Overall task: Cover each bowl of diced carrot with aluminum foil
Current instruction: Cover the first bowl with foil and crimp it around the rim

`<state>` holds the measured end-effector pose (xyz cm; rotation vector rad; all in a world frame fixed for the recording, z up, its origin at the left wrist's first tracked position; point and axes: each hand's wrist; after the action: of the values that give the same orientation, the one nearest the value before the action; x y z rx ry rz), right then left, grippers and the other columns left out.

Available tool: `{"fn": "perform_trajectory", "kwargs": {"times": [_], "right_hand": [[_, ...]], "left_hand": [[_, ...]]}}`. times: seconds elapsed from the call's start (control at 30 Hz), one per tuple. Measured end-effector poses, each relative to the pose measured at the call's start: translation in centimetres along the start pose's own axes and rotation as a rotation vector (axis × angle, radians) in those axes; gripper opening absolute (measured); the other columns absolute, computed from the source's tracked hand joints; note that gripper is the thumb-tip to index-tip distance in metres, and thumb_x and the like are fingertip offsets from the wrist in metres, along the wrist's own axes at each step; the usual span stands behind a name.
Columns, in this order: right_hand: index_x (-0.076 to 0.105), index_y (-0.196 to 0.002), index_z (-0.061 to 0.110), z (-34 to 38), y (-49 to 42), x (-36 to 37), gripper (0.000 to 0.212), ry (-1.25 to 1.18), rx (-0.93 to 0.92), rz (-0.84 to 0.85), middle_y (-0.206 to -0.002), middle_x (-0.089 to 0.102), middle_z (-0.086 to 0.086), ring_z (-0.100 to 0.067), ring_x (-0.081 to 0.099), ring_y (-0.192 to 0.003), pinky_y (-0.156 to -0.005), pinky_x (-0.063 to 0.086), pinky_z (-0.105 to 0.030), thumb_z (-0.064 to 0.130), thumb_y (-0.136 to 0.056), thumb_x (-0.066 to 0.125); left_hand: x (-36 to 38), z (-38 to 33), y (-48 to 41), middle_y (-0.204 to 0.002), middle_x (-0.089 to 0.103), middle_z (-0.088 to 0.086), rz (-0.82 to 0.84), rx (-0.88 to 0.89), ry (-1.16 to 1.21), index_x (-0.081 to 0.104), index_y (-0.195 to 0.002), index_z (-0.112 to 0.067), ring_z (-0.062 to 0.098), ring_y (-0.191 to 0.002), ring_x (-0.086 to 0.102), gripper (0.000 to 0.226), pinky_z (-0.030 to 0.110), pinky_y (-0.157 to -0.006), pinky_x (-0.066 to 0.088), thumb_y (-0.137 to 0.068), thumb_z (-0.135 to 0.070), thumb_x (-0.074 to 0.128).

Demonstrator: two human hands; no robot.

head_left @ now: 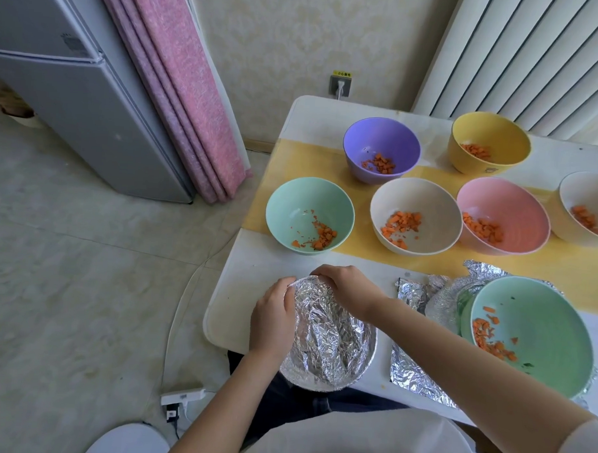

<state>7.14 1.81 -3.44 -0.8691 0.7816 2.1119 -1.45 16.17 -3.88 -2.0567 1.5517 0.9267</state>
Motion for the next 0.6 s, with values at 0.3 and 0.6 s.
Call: {"fn": "perform_trajectory", "kwargs": {"times": [0.3,0.6], "right_hand": [[0.062,-0.113,0.010,0.2,-0.2,-0.2,0.026,0.119,0.010,0.036,-0.096,0.069,-0.013,-0.031,0.061,-0.089,-0.075,0.046,-0.036,0.013,-0.099,0.041],[0.061,-0.113,0.012,1.6,-0.5,-0.1,0.027,0.237,-0.072,0.083,-0.096,0.069,-0.012,-0.031,0.062,-0.088,-0.076,0.048,-0.039,0.021,-0.100,0.040]], "left_hand": [[0.0,0.0,-0.7,-0.092,0.070,0.004,-0.015,0.033,-0.002,0.066,-0.105,-0.009,0.015,-0.078,0.061,0.022,0.016,-0.064,0.038,-0.097,-0.012,0.046],[0.0,-0.1,-0.1,-0.090,0.069,0.008,-0.029,0.047,0.022,0.061,-0.112,-0.008,0.023,-0.080,0.063,0.020,0.028,-0.065,0.045,-0.095,-0.009,0.050]]}}
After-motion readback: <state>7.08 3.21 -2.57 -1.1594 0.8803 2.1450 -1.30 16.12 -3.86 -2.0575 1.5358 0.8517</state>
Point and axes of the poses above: each hand's wrist, its own y-axis away from the middle knuckle, its own x-axis out of the palm, z = x × y
